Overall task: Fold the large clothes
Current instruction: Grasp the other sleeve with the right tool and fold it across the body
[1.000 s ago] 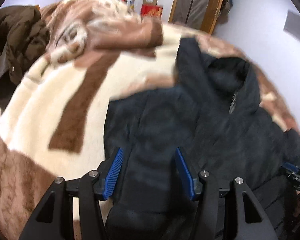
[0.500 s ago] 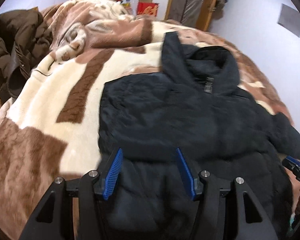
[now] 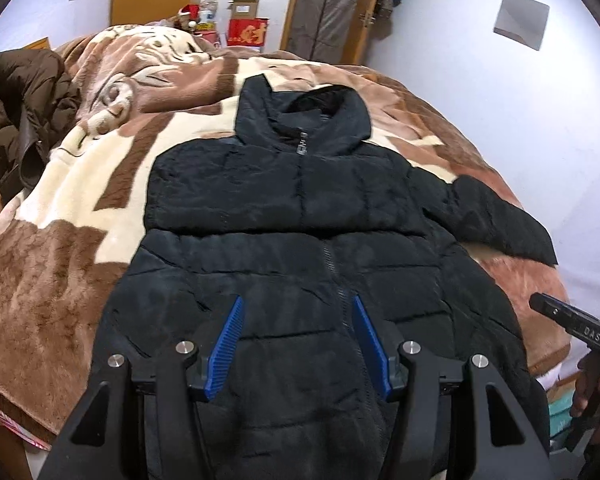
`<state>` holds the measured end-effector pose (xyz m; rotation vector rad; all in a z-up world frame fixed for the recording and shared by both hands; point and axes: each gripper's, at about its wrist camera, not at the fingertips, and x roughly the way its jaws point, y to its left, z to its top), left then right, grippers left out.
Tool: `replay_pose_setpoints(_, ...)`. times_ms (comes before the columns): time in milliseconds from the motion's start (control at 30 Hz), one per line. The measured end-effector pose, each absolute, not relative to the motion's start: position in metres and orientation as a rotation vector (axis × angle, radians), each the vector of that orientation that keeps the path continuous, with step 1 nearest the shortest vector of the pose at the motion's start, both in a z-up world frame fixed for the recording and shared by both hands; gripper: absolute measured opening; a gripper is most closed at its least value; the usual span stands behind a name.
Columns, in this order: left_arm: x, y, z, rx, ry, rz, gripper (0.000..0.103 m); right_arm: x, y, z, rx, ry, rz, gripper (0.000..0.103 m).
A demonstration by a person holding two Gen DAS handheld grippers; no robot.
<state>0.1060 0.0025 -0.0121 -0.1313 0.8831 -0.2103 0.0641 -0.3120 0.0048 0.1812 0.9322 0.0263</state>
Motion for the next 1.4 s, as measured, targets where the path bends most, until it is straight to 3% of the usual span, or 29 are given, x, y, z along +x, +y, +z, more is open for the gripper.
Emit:
replay_pose_setpoints(700, 0.188, -0.046, -0.031, -0.011, 0.896, -0.198, 0.058, 0.114, -0.473, -0.028, 0.442, 0.910, -0.253, 0.056)
replay_pose_setpoints(900, 0.220, -0.047, -0.053, -0.017, 0.931, -0.173, 0.058, 0.137, -0.541, -0.056, 0.568, 0.917, -0.366, 0.064)
replay_pose_setpoints(1300, 0.247, -0.039, -0.081, -0.051, 0.973, -0.132, 0.058, 0.157, -0.602, -0.060, 0.763, 0.761, -0.429, 0.064)
replay_pose_setpoints(1333, 0.246, -0.038, -0.081, -0.056, 0.975, -0.129, 0.058, 0.159, -0.602, -0.059, 0.760, 0.767, -0.444, 0.056)
replay_pose_setpoints(1367, 0.244, -0.035, -0.081, -0.061, 0.974, -0.124, 0.058, 0.159, -0.600, -0.054, 0.730, 0.774, -0.464, 0.036)
replay_pose_setpoints(1400, 0.243, -0.033, -0.080, -0.066, 0.972, -0.120, 0.058, 0.159, -0.597, -0.049, 0.709, 0.773, -0.457, 0.025)
